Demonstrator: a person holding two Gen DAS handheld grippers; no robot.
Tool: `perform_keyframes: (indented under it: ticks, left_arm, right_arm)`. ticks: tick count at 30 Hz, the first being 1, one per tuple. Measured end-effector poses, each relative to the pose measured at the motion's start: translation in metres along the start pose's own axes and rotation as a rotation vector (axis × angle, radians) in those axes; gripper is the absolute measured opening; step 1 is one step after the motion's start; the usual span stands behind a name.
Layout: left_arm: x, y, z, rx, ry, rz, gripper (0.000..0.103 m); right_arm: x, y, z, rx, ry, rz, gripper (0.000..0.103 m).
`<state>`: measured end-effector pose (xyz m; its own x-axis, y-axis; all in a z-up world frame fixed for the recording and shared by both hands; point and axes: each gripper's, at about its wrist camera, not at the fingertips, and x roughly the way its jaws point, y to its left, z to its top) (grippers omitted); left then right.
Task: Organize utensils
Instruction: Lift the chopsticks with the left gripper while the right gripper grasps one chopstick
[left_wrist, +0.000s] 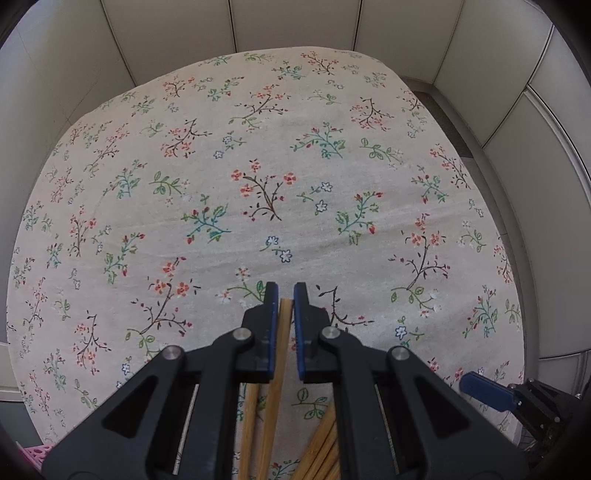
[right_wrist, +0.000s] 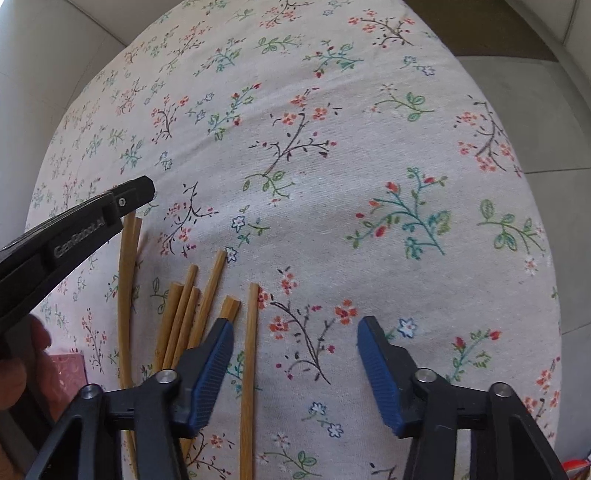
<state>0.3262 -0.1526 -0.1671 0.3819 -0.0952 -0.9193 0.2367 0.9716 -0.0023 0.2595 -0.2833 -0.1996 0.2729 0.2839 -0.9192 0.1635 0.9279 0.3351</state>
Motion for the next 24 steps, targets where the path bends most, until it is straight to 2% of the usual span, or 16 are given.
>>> perform_keyframes:
  ticks: [2,6,9,12,14,20,24]
  left_arm:
    - [-0.007,-0.002,-0.002,0.002,-0.008,-0.016,0.009]
    - [-0.023,-0.003,-0.009,0.009,-0.039,-0.025,0.009]
    - [-0.033,0.0,-0.01,-0.004,-0.056,-0.039,0.009]
    - [-0.046,0.002,-0.016,-0.026,-0.078,-0.065,0.009]
    - [-0.052,0.004,-0.016,-0.041,-0.094,-0.083,0.01]
    - [-0.072,0.01,-0.019,-0.079,-0.136,-0.151,0.01]
    - [-0.093,0.01,-0.03,-0.071,-0.195,-0.192,0.01]
  right_arm:
    - [0.002,0.005,0.001,-0.007,-0.003,-0.002,0.046]
    - [0.008,0.016,0.0,-0.043,0.001,-0.013,0.039]
    - [0.011,0.027,-0.002,-0.09,-0.007,-0.054,0.036]
    - [0.012,0.029,-0.003,-0.111,-0.02,-0.097,0.021]
    - [0.013,0.028,-0.003,-0.111,-0.022,-0.086,0.009]
    - [0.009,0.021,-0.003,-0.082,-0.03,-0.038,0.003]
    - [-0.012,0.015,-0.006,-0.065,-0.083,-0.005,0.003]
